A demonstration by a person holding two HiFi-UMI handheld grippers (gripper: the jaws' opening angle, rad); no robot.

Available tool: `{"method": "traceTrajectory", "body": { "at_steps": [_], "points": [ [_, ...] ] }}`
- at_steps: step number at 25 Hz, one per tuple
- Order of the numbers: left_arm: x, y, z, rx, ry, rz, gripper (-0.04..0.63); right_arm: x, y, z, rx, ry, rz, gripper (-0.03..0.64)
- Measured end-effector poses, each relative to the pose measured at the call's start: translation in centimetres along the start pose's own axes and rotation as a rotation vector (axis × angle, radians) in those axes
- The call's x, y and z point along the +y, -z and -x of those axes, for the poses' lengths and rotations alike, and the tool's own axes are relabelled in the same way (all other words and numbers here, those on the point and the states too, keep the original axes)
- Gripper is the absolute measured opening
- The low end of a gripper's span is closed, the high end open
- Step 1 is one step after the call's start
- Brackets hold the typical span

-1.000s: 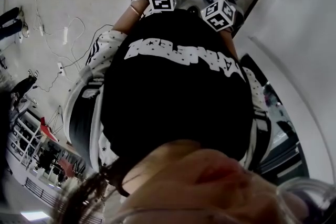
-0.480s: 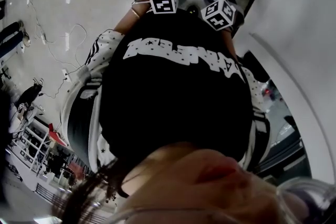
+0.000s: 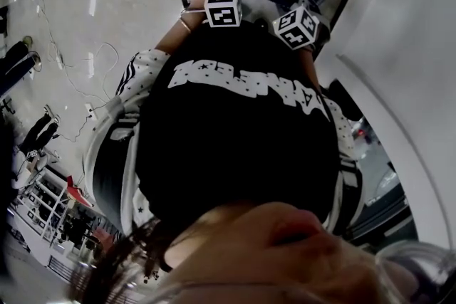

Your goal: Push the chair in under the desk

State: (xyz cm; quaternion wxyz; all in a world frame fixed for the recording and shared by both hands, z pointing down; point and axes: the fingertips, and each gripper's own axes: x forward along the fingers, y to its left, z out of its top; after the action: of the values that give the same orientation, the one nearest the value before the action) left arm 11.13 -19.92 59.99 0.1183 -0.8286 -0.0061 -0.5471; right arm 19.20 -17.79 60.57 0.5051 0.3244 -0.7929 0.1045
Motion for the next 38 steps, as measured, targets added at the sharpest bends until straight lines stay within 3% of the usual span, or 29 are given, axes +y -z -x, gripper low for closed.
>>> {"method": "traceTrajectory", "body": {
  "at_steps": [17, 31, 38],
  "points": [
    [1.4, -1.4, 0.3, -0.021, 0.009, -0.023, 0.130, -1.7, 0.0, 0.6, 0.009, 0.025, -0.020, 0.153],
    [2.8, -0.3, 0.1, -0.049, 0.023, -0.041, 0.130, -2.4, -1.2, -0.6, 0.018, 0.036, -0.038, 0.155],
    [5.8, 2.5, -0.4, -0.055, 0.034, -0.044, 0.130, -3.6, -4.0, -3.2, 0.029, 0.026, -0.048, 0.155]
  ]
}}
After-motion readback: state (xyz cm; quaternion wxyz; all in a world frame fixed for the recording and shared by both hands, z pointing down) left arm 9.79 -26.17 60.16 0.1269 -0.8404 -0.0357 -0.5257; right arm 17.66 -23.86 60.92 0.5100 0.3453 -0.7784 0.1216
